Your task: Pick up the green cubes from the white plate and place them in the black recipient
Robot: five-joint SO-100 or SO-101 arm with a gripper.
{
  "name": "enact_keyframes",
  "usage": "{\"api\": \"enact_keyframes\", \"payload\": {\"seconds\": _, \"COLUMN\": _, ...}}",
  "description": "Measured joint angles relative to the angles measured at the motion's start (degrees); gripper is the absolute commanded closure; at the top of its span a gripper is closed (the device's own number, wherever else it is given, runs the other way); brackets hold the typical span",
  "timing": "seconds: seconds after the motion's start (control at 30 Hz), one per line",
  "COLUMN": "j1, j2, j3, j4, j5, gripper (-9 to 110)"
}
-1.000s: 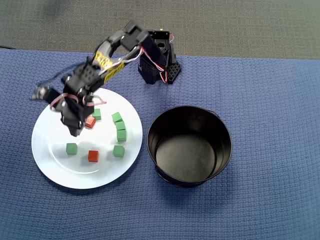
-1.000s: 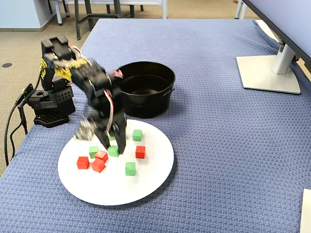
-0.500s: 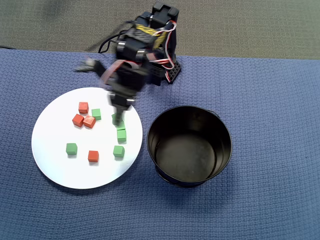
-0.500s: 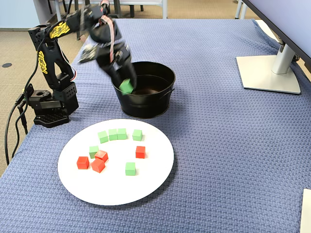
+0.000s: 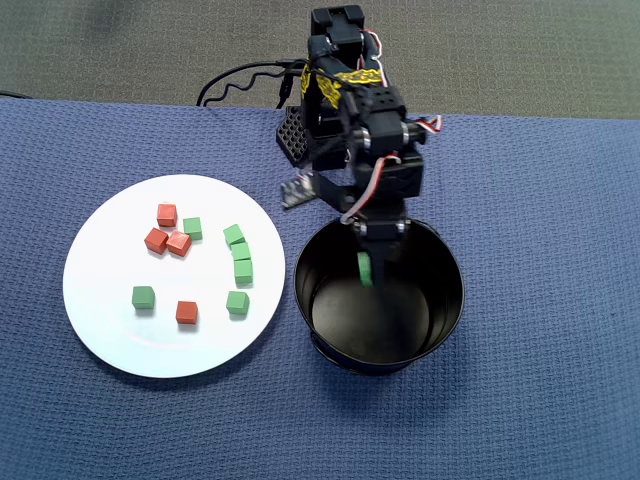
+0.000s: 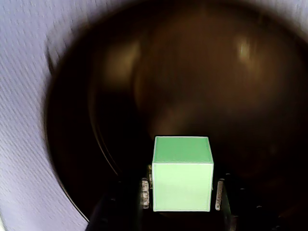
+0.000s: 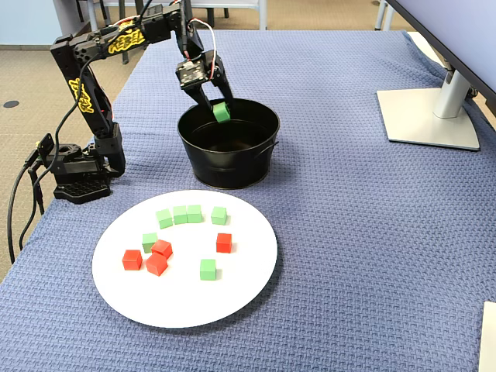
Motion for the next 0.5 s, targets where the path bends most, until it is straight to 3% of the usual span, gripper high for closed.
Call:
{"api": "enact_keyframes", "payload": {"seconds": 0.2, "j1": 5.0, "j2": -0.4, "j3": -6.9, "j4": 4.0, "j5": -7.7, "gripper": 65}}
{"api": "enact_keyframes", "payload": {"seconds": 0.5, "j1": 28.5, "j2": -12.9, "j3": -28.1, "j4": 16.3, "j5": -26.7, "gripper": 66}}
